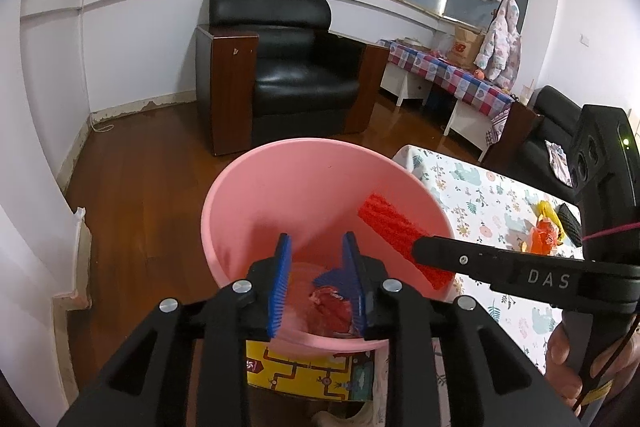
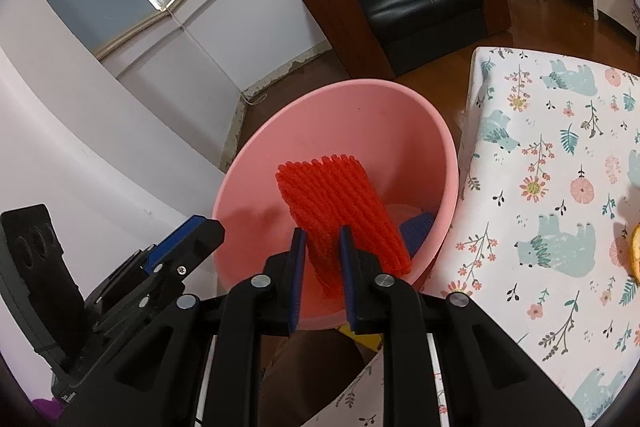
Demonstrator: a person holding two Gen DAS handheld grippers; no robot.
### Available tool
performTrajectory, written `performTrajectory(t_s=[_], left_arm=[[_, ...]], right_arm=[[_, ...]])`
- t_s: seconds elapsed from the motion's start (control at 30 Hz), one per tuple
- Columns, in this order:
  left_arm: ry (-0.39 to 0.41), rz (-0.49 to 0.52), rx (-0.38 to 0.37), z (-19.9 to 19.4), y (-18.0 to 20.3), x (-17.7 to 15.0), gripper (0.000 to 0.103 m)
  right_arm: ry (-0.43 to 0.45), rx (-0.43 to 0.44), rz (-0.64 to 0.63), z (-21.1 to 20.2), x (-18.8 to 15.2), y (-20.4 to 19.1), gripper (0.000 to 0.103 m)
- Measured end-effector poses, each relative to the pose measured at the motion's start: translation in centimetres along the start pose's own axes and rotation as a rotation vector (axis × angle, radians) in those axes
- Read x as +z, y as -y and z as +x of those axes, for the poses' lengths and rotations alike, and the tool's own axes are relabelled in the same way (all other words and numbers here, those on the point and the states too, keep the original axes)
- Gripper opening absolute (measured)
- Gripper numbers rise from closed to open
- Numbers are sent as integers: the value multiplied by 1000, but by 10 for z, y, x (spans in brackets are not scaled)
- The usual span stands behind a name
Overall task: Collect trash
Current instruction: 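Carry the red net and foil over the pink bin and open both tools, then move both tools back over the table toward the remaining trash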
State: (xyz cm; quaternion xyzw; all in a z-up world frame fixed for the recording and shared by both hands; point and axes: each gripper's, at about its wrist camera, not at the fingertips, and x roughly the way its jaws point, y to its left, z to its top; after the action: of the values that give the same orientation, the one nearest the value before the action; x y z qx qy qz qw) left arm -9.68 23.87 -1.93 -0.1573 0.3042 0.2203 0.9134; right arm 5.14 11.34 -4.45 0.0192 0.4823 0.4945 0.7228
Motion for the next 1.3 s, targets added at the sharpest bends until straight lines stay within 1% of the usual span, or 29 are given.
performTrajectory(t_s=[0.1, 0.13, 0.17, 0.23, 0.47, 0.73, 0.97, 1.3], left_arm=[[0, 2, -4, 0, 1, -1, 27], [0, 2, -5, -1, 1, 0, 28], [0, 2, -5, -1, 2, -1, 28], [0, 4, -8, -2, 3, -2, 29], [2, 11, -14, -11, 10, -6, 29], [-10, 5, -37, -17, 25, -4, 31], [-3, 46, -55, -23, 44, -5, 31], [-5, 107, -89, -28, 83, -8, 31]], right_arm=[[-2, -5, 2, 1, 1, 0, 28], [-1, -6, 3, 1, 1, 0, 33], [2, -6, 5, 0, 1, 0, 36], [7, -7, 5, -2, 0, 0, 37], [33, -19, -8, -13, -4, 4, 37], [85, -85, -66, -39, -18, 3, 37], [138, -147, -83, -66, -30, 7, 37], [185, -226, -61, -104, -56, 37, 37]])
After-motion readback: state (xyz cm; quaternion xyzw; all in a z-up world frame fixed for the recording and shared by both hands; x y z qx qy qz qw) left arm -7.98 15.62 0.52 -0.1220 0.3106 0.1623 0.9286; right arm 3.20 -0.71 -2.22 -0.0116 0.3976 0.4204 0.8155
